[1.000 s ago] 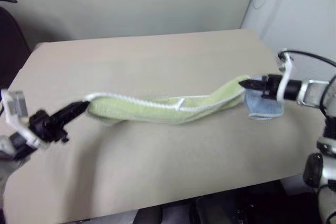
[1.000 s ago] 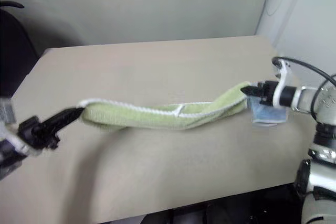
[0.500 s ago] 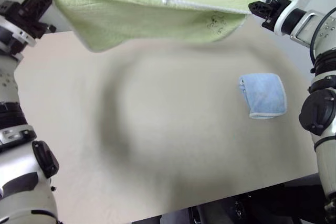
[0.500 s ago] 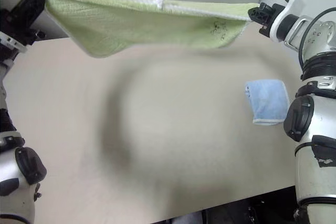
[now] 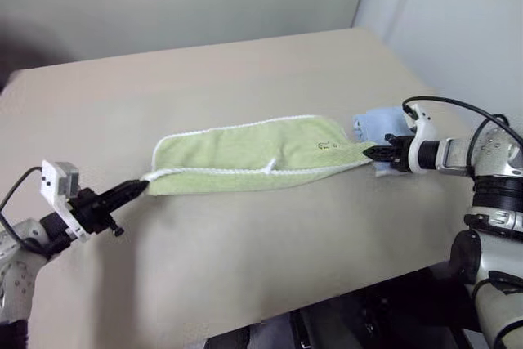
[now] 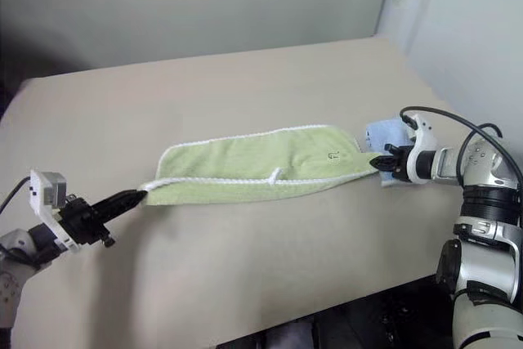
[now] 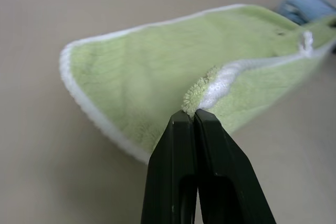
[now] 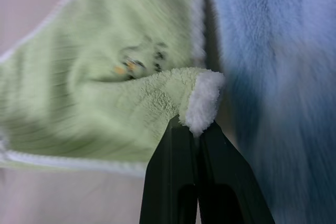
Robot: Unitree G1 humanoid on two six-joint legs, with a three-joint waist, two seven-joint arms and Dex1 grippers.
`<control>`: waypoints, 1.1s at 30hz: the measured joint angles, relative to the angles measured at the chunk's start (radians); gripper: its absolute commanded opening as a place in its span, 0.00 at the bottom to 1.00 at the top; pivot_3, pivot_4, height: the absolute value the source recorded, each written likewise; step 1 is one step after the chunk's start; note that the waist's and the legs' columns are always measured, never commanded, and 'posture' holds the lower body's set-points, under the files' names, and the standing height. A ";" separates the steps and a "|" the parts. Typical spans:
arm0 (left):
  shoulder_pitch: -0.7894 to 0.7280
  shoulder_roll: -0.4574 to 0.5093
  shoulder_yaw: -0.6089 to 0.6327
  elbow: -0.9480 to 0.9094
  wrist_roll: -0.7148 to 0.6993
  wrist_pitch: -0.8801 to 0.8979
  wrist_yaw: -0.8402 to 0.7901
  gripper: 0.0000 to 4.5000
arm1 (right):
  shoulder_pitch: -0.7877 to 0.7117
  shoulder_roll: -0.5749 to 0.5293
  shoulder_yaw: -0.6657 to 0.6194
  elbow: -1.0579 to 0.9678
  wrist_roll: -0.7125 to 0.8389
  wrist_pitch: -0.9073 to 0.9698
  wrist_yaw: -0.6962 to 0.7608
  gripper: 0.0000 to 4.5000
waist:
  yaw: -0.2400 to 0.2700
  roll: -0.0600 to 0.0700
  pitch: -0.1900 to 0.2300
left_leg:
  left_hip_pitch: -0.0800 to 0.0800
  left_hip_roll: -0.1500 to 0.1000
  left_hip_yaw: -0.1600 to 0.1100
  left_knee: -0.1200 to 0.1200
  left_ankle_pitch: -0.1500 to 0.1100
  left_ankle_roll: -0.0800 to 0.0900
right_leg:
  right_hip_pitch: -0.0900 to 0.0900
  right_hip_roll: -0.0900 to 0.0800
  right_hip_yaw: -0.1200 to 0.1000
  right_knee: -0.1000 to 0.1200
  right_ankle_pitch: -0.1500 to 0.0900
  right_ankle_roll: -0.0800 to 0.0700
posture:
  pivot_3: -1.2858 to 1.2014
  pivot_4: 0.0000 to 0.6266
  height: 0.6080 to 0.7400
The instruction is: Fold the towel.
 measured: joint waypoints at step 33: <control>-0.421 -0.078 -0.124 0.388 0.116 0.090 0.281 0.00 | -0.397 0.135 0.072 0.738 -0.171 -0.460 -0.106 0.00 | 0.042 0.000 0.000 | -0.011 -0.001 0.001 0.001 0.007 -0.011 | -0.010 0.000 0.001 -0.007 0.005 0.001 | 0.52 0.24 1.00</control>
